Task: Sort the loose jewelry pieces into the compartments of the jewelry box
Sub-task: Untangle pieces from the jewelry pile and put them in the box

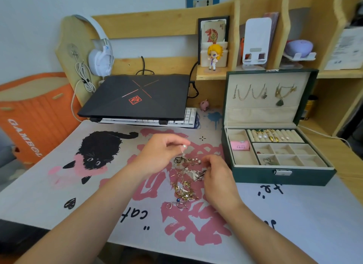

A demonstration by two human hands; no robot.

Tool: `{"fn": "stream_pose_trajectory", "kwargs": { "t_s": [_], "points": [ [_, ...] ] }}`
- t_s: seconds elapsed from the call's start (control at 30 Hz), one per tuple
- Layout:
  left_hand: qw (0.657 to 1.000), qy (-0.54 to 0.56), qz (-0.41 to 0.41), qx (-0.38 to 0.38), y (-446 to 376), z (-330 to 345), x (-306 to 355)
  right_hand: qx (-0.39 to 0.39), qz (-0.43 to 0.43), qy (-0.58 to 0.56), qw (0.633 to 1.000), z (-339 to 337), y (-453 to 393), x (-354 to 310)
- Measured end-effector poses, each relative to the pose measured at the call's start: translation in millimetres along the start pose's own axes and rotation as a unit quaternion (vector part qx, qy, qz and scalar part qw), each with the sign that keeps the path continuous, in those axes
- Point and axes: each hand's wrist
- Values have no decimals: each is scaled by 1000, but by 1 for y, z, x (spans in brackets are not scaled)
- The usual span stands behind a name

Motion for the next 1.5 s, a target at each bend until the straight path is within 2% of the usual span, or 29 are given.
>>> {"fn": "stream_pose_trajectory", "kwargs": {
  "t_s": [0.1,0.17,0.3,0.37,0.47,0.53,0.6,0.7,0.8,0.9,0.97,1.2,1.4,1.5],
  "points": [
    [1000,4,-21,0,4,4,-8,0,-2,1,1000,0,-1,0],
    [996,85,-39,-1,6,5,-11,0,-2,1,1000,0,0,0],
    [966,247,-70,8,11,0,-20,-8,-1,-1,1000,-1,0,0],
    [961,262,-58,66,14,1,-31,-8,2,-3,1000,-1,0,0],
    [954,229,-35,191,20,5,-50,-22,2,4,1000,-2,0,-1],
    [936,276,-42,214,19,3,-58,-31,-8,13,999,-3,3,-4],
    [925,313,-60,209,17,-2,-62,-9,-46,29,998,-7,3,-12],
    [931,304,-64,192,14,-2,-66,17,-103,134,986,-16,-19,-19],
    [934,301,-59,183,14,0,-66,-90,-45,237,966,-20,-57,-25],
    [933,304,-64,182,16,-2,-65,-210,17,286,935,-16,-72,-32],
    [933,308,-61,174,16,-3,-65,-236,28,288,928,-13,-72,-30],
    [935,319,-61,141,17,-2,-64,-236,63,252,936,-9,-79,-22],
    [932,339,-52,113,19,-1,-64,-175,49,185,966,-43,-88,-39],
    [941,318,-46,104,20,-1,-64,-160,66,95,980,-58,-83,-46]
  ]
}}
Point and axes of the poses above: each hand's wrist, its own y-axis away from the middle knuckle, its own z-axis out of the palm, x = y × z, and after that the axes turned 11 degrees about -z, right-handed
